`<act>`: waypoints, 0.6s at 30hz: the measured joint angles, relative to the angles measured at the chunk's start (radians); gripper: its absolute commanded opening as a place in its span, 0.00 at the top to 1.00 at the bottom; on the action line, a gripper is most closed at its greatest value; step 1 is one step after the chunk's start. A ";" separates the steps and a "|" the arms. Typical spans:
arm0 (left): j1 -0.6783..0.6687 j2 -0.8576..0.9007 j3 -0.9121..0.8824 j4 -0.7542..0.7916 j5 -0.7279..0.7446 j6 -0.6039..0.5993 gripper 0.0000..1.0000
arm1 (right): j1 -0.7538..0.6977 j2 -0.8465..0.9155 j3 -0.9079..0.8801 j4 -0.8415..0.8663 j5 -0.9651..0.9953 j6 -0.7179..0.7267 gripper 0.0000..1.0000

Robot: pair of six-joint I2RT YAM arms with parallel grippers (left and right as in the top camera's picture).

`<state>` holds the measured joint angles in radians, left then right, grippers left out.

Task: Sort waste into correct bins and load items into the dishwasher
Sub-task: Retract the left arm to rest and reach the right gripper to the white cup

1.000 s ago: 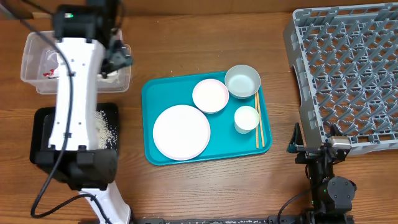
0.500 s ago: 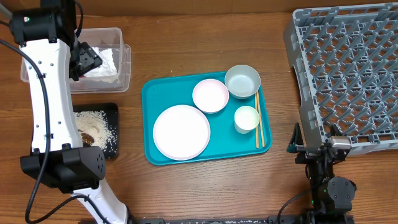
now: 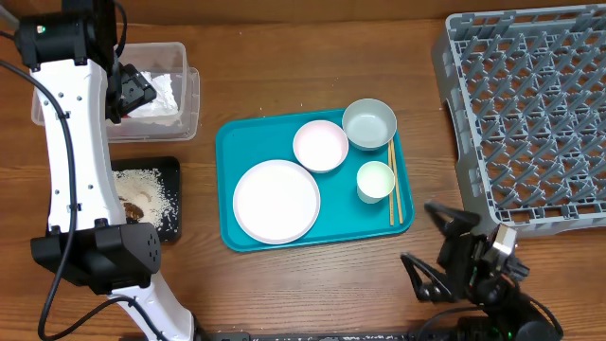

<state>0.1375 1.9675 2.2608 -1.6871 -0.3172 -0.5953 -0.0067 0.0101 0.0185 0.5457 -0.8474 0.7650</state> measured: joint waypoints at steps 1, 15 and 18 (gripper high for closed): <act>0.000 0.000 0.000 0.000 0.000 0.000 0.00 | 0.000 0.000 0.000 0.025 -0.009 0.068 0.00; 0.000 0.000 0.000 0.000 0.000 0.000 0.00 | 0.000 0.114 0.361 -0.466 0.080 0.257 0.00; 0.000 0.000 0.000 0.000 0.000 0.000 0.00 | 0.000 0.268 0.635 -0.798 0.090 0.090 0.00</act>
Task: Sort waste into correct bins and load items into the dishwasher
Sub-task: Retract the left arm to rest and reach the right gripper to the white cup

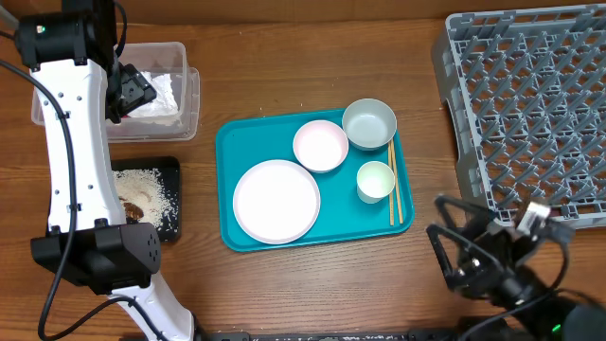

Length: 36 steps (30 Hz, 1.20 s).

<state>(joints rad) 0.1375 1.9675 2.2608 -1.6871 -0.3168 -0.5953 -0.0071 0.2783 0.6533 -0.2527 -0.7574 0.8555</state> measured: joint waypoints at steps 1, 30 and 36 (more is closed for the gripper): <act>0.000 0.000 0.000 0.000 0.000 0.000 0.00 | 0.000 0.052 0.074 -0.087 0.005 -0.057 0.00; 0.000 0.000 0.001 0.000 0.003 0.000 0.00 | 0.520 1.350 0.946 -1.161 0.579 -0.652 0.00; 0.000 0.000 0.001 0.000 0.003 0.000 0.00 | 0.519 1.506 0.946 -1.160 0.555 -0.640 0.35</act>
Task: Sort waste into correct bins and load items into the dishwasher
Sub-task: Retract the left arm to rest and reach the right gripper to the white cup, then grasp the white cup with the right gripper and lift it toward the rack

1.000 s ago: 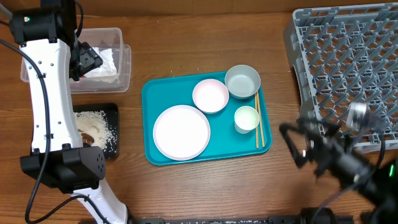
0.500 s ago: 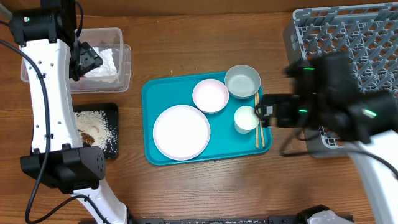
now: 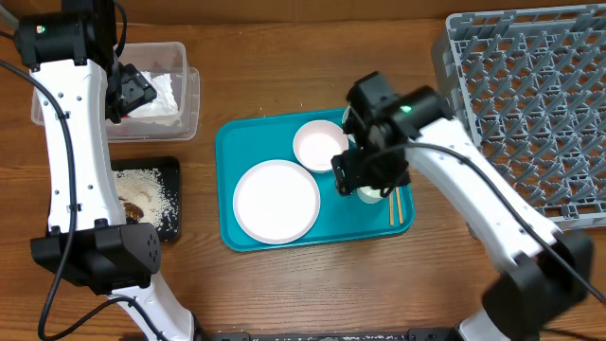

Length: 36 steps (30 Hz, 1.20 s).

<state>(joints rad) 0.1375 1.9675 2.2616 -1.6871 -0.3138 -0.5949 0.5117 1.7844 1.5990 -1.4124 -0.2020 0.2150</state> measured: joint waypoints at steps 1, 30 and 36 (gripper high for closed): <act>0.000 0.000 0.000 0.000 0.000 0.000 0.00 | 0.000 0.020 0.000 0.004 0.010 0.019 0.36; 0.000 0.000 0.000 0.000 0.000 0.000 0.00 | 0.047 0.050 -0.179 0.325 0.261 0.249 0.65; 0.000 0.000 0.000 0.000 0.000 0.000 0.00 | 0.054 0.050 -0.181 0.324 0.271 0.260 0.66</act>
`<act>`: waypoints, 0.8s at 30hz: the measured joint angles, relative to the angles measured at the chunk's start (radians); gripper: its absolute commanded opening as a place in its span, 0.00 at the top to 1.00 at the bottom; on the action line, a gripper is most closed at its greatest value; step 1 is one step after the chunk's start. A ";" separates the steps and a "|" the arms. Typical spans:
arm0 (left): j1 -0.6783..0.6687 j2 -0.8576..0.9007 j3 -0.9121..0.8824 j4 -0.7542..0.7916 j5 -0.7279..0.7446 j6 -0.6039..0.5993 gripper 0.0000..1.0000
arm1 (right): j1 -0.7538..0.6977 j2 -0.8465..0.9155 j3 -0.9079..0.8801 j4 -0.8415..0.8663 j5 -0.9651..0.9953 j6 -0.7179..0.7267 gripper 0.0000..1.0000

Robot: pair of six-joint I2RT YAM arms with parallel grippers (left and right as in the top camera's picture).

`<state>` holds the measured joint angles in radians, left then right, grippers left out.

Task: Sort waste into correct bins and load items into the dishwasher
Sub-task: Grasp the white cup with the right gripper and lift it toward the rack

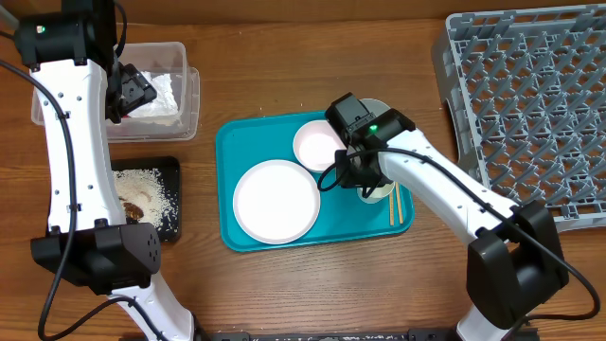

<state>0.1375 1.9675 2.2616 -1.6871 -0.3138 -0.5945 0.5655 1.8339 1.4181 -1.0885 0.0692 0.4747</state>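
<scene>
A teal tray [224, 142] holds a white plate [276, 201], a pink bowl [315, 144], a grey-green bowl [383, 108], a small green cup [381, 190] and chopsticks [397, 205]. My right gripper [345, 177] hangs low over the tray between the pink bowl, the plate and the cup, its fingers spread with nothing seen between them. The right arm covers most of the grey-green bowl and part of the cup. My left gripper [133, 90] hovers over a clear bin [186, 99] of white paper; its fingers are too dark to read.
A grey dishwasher rack [530, 104] fills the right side. A black tray [161, 170] with crumbs and food scraps lies at the left, under the left arm. Bare wooden table runs in front of and behind the teal tray.
My right gripper has shifted a little to the left, from over the green cup to the gap between cup, pink bowl and plate. The left arm has not moved.
My right gripper was first near the table's front right edge, below the rack, and stayed there shortly after. Then it was over the green cup on the tray, and now just left of it. My left gripper stayed over the clear bin throughout. The dishes have not moved.
</scene>
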 measured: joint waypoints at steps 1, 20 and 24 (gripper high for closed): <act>0.000 0.000 0.000 0.000 0.000 0.000 0.00 | 0.000 0.000 -0.001 -0.004 0.005 0.003 0.66; 0.000 0.000 0.000 0.000 0.000 0.000 0.00 | 0.005 0.000 -0.049 -0.037 0.015 0.043 0.81; 0.000 0.000 0.000 0.000 0.000 0.000 0.00 | 0.005 0.000 -0.016 -0.064 0.016 0.042 0.96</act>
<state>0.1375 1.9675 2.2616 -1.6871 -0.3138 -0.5945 0.5709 1.8339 1.4021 -1.1522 0.0849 0.5171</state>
